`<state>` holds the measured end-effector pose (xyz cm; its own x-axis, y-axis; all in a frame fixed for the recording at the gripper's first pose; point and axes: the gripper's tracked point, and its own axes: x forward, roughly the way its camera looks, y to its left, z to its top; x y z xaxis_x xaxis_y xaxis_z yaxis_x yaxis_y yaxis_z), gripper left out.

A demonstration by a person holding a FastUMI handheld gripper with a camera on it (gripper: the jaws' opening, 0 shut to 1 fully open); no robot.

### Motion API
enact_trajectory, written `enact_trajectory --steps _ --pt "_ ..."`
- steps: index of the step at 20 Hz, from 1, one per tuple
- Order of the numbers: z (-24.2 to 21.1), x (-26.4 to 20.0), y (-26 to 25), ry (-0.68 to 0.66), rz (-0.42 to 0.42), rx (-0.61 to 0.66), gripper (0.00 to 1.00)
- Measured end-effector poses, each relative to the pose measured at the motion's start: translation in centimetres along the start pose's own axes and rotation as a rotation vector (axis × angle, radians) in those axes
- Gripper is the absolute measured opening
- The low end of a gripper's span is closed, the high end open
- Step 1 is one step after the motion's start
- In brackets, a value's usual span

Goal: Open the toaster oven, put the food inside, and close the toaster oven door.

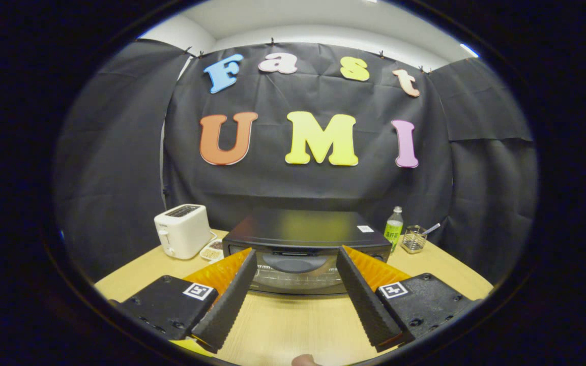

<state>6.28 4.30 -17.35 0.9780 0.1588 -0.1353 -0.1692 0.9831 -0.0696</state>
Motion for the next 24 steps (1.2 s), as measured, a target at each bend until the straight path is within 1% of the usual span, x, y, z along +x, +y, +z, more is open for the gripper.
enact_trajectory --steps 4,7,9,12,16,17,19,21,22,24 --pt "5.1 -3.6 -0.9 -0.024 0.007 0.04 1.0" --pt "8.6 -6.8 -2.2 -0.056 -0.026 0.018 1.0" --pt "11.4 -9.1 -1.8 -0.096 -0.017 0.001 1.0" --pt "14.0 -12.7 -2.5 -0.12 -0.057 -0.023 1.0" --pt "17.9 -17.2 -2.2 -0.145 -0.083 0.02 1.0" --pt "18.7 -18.2 -2.2 -0.152 -0.094 0.009 1.0" --pt "19.8 -19.9 -2.3 -0.166 -0.128 -0.03 1.0" --pt "20.7 -21.3 -1.4 -0.188 -0.125 -0.071 1.0" --pt "18.9 -21.4 -1.4 -0.199 -0.12 -0.079 1.0" --pt "18.3 -22.1 -0.7 -0.194 -0.107 -0.075 1.0"
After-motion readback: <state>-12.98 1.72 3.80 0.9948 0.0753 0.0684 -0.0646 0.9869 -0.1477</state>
